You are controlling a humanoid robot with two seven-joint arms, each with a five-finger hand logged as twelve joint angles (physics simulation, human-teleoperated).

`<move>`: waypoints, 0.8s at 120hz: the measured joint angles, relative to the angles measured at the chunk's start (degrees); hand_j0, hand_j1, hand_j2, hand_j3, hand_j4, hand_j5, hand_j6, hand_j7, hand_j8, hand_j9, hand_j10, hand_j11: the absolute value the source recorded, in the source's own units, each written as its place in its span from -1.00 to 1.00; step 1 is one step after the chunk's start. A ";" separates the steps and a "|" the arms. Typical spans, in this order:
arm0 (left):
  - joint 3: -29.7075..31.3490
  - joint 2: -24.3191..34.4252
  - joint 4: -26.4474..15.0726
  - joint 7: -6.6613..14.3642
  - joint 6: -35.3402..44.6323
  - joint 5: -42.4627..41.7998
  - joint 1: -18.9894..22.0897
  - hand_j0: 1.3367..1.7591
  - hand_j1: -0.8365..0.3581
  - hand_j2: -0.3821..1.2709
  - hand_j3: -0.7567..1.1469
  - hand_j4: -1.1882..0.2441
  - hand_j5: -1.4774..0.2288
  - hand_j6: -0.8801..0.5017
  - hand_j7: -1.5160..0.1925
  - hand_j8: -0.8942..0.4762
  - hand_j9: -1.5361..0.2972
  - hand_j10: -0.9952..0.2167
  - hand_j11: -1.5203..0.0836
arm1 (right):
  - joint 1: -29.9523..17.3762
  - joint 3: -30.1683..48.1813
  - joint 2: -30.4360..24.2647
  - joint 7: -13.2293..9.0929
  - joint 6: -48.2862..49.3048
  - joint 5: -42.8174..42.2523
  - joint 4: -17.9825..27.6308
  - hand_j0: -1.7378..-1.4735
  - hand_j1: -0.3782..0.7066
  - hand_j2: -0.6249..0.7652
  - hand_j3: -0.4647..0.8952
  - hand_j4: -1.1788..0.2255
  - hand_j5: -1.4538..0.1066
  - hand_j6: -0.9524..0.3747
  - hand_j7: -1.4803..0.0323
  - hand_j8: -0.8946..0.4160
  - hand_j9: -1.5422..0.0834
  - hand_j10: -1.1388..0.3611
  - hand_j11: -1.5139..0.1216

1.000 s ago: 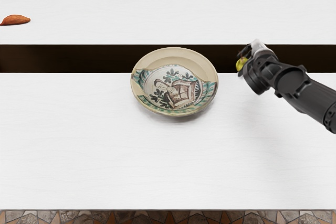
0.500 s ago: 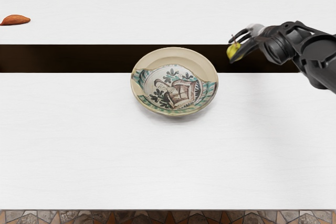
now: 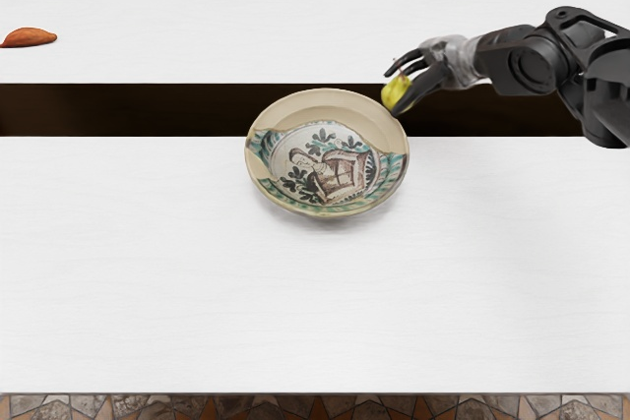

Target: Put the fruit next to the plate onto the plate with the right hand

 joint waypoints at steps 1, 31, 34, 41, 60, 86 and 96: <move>0.00 0.00 0.00 0.00 0.00 0.00 0.00 0.52 0.96 -0.53 -0.20 0.64 0.71 0.26 0.76 0.29 0.66 0.62 0.88 | 0.00 0.01 0.01 0.02 0.22 0.13 0.00 -0.40 0.25 0.50 -0.31 -0.32 -0.42 -0.33 -0.30 -0.35 -0.33 -0.37 -0.39; 0.00 0.00 0.00 0.00 0.00 0.00 0.00 0.52 0.96 -0.53 -0.20 0.64 0.71 0.26 0.76 0.29 0.66 0.62 0.88 | -0.12 0.19 1.98 0.19 3.45 1.51 0.09 -0.40 0.26 0.58 -0.32 -0.33 -0.39 -0.35 -0.29 -0.37 -0.30 -0.39 -0.36; 0.00 0.00 0.00 0.00 0.00 0.00 0.00 0.52 0.96 -0.53 -0.20 0.64 0.71 0.26 0.76 0.29 0.66 0.62 0.88 | -0.17 0.19 2.37 0.20 3.52 1.55 0.10 -0.40 0.27 0.59 -0.32 -0.33 -0.39 -0.35 -0.29 -0.37 -0.30 -0.39 -0.36; 0.00 0.00 0.00 0.00 0.00 0.00 0.00 0.52 0.96 -0.53 -0.20 0.64 0.71 0.26 0.76 0.29 0.66 0.62 0.88 | -0.28 0.17 3.35 0.20 3.68 1.61 0.11 -0.40 0.27 0.60 -0.32 -0.33 -0.39 -0.36 -0.29 -0.37 -0.30 -0.39 -0.35; 0.00 0.00 0.00 0.00 0.00 0.00 0.00 0.52 0.96 -0.53 -0.20 0.64 0.71 0.26 0.76 0.29 0.66 0.62 0.88 | -0.55 0.13 5.47 0.21 3.97 1.72 0.15 -0.40 0.27 0.59 -0.31 -0.32 -0.39 -0.36 -0.29 -0.36 -0.31 -0.38 -0.36; 0.00 0.00 0.00 0.00 0.00 0.00 0.00 0.52 0.96 -0.53 -0.20 0.64 0.71 0.26 0.76 0.29 0.66 0.62 0.88 | -0.62 0.72 7.16 0.21 4.04 3.32 0.12 -0.40 -0.04 0.38 -0.32 -0.05 -0.04 -0.17 0.05 -0.19 0.03 -0.15 -0.02; 0.00 0.00 0.00 0.00 0.00 0.00 0.00 0.52 0.96 -0.53 -0.20 0.64 0.71 0.26 0.76 0.29 0.66 0.62 0.88 | -0.87 1.32 7.35 0.21 4.06 5.17 0.07 -0.40 -0.34 0.22 -0.32 0.19 0.26 0.03 0.36 0.00 0.32 0.09 0.27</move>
